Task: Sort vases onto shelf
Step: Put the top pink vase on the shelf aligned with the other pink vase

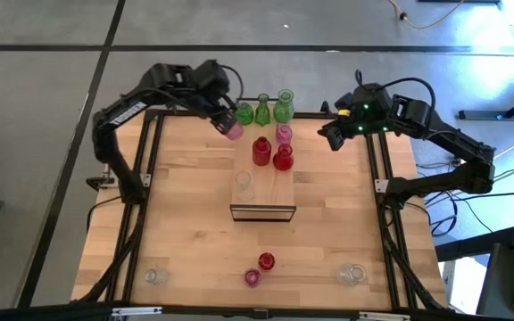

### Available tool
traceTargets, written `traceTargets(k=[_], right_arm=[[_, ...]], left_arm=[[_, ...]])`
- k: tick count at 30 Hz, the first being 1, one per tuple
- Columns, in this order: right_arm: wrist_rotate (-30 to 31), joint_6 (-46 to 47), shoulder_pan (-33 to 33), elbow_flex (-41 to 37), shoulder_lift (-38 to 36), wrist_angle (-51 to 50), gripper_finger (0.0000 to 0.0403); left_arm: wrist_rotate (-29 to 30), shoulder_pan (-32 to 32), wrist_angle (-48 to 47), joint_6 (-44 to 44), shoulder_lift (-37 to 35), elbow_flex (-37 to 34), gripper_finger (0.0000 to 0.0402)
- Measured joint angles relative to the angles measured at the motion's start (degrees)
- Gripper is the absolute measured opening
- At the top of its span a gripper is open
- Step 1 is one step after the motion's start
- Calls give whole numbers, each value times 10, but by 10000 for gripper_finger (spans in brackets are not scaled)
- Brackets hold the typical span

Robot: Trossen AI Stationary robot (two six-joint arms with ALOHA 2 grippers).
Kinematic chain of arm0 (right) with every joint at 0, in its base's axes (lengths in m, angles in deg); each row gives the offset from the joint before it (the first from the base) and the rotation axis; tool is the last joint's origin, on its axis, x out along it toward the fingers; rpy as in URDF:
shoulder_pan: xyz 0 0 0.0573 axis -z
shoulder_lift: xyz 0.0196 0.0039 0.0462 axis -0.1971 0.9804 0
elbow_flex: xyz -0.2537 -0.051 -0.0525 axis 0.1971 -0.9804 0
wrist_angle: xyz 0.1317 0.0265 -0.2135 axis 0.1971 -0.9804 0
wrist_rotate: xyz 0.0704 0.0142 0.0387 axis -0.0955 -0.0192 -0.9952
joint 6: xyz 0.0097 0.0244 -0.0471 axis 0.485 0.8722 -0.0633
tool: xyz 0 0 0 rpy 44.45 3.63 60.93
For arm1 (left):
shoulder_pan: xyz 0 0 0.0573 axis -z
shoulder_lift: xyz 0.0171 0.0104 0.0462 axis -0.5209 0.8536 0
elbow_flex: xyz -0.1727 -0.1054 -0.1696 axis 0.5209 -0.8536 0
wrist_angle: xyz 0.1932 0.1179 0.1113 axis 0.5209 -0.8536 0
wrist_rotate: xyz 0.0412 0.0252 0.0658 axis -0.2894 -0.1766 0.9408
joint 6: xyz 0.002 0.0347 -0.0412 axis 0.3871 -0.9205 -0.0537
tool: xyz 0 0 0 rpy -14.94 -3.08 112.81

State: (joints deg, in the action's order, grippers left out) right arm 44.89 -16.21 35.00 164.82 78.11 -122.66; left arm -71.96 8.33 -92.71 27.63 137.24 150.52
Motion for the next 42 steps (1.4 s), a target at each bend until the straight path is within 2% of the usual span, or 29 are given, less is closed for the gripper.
traceTargets(k=[7,12,42], right_arm=[[0,4,0,0,0,-21,122],[0,13,0,0,0,-22,122],[-7,17,0,0,0,-23,122]], left_arm=[[21,15,-26,-40,83,86,126],[28,17,-39,-56,121,109,126],[-3,9,-25,-86,180,112,138]])
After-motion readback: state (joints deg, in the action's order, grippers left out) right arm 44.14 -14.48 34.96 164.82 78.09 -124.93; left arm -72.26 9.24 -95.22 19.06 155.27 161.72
